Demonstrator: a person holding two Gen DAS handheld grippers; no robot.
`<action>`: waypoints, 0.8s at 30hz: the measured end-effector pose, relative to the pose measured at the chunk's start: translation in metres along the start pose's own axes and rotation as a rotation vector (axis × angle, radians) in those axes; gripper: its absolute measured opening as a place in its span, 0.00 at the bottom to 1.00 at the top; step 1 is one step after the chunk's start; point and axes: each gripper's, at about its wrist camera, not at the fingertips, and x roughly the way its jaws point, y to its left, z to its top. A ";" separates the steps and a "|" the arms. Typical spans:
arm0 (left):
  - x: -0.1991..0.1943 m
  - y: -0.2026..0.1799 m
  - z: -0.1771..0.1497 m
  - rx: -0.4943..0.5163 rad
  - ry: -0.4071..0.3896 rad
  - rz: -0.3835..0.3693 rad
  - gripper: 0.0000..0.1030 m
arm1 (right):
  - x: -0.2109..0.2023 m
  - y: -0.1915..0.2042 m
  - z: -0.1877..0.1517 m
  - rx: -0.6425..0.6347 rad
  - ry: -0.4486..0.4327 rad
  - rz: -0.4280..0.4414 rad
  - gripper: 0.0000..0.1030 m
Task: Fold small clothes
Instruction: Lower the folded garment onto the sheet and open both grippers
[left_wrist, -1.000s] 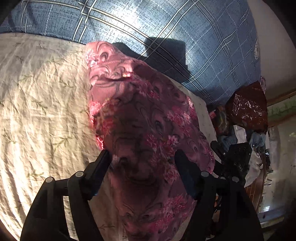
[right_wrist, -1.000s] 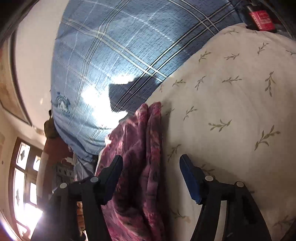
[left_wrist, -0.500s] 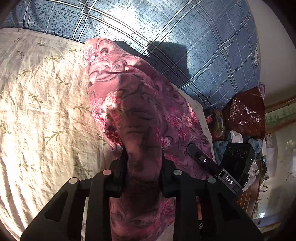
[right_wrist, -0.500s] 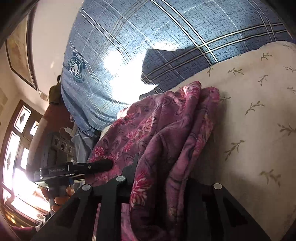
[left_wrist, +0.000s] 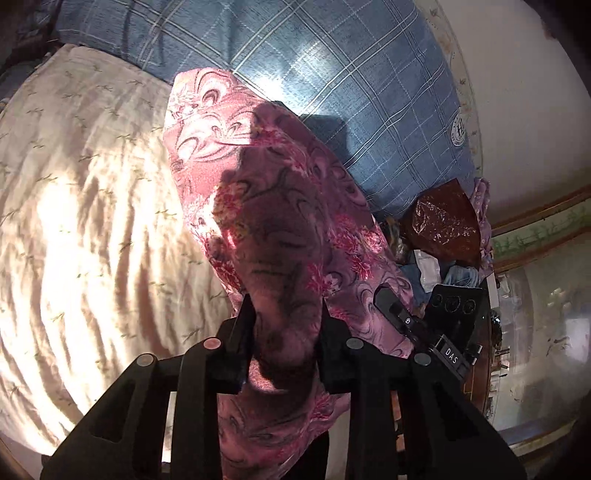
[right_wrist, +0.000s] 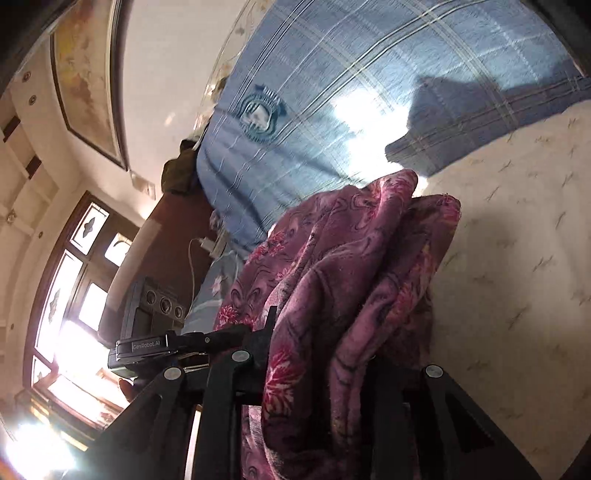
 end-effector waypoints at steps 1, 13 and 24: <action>-0.001 0.014 -0.007 -0.026 0.004 0.014 0.24 | 0.010 -0.003 -0.011 0.019 0.019 -0.007 0.22; -0.011 0.073 -0.043 0.006 -0.053 0.081 0.43 | 0.033 -0.030 -0.056 0.035 0.051 -0.209 0.32; 0.038 0.034 0.003 0.327 -0.176 0.436 0.51 | 0.064 -0.005 -0.029 -0.248 -0.067 -0.420 0.28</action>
